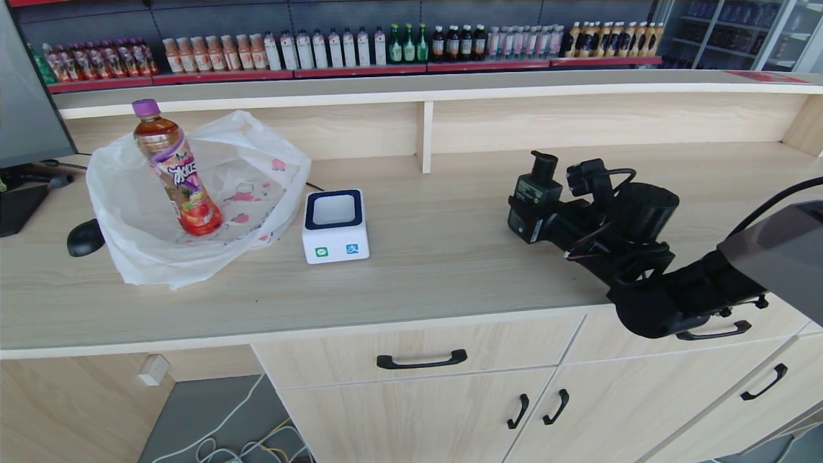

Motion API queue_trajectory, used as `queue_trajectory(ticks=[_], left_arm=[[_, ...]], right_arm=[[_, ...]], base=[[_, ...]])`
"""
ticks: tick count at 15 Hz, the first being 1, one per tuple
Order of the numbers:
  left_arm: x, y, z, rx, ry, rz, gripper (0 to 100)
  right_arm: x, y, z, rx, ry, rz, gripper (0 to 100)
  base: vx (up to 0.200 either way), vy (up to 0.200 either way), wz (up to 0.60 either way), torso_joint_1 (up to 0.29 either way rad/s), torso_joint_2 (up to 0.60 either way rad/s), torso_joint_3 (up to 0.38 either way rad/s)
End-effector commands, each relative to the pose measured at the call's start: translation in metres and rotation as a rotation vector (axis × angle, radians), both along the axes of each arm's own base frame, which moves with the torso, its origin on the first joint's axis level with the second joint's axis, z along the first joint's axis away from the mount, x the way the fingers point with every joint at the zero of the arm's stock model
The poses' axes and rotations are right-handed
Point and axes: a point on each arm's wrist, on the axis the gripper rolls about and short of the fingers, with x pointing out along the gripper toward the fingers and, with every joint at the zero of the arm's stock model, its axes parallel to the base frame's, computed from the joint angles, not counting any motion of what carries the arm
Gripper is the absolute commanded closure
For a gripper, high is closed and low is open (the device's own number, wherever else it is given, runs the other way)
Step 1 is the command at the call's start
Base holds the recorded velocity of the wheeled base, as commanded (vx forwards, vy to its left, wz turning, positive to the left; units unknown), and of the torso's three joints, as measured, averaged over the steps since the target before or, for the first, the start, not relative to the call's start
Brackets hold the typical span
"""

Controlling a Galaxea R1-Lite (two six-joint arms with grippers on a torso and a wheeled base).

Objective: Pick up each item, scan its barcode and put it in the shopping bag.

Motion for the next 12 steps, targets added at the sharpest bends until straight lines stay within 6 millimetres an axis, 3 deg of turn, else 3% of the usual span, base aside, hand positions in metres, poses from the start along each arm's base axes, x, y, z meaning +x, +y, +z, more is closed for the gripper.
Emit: queue_trajectory(ticks=[1, 7, 12], left_arm=[[0.0, 0.0, 0.0, 0.0, 0.0, 0.0, 0], [0.0, 0.0, 0.0, 0.0, 0.0, 0.0, 0], [0.0, 0.0, 0.0, 0.0, 0.0, 0.0, 0]], right_arm=[[0.0, 0.0, -0.002, -0.001, 0.005, 0.001, 100], [0.0, 0.001, 0.001, 0.001, -0.004, 0.004, 100], [-0.021, 0.006, 0.015, 0.012, -0.038, 0.032, 100]], base=[[0.0, 0.0, 0.0, 0.0, 0.0, 0.0], [0.0, 0.0, 0.0, 0.0, 0.0, 0.0], [0.0, 0.0, 0.0, 0.0, 0.0, 0.0]])
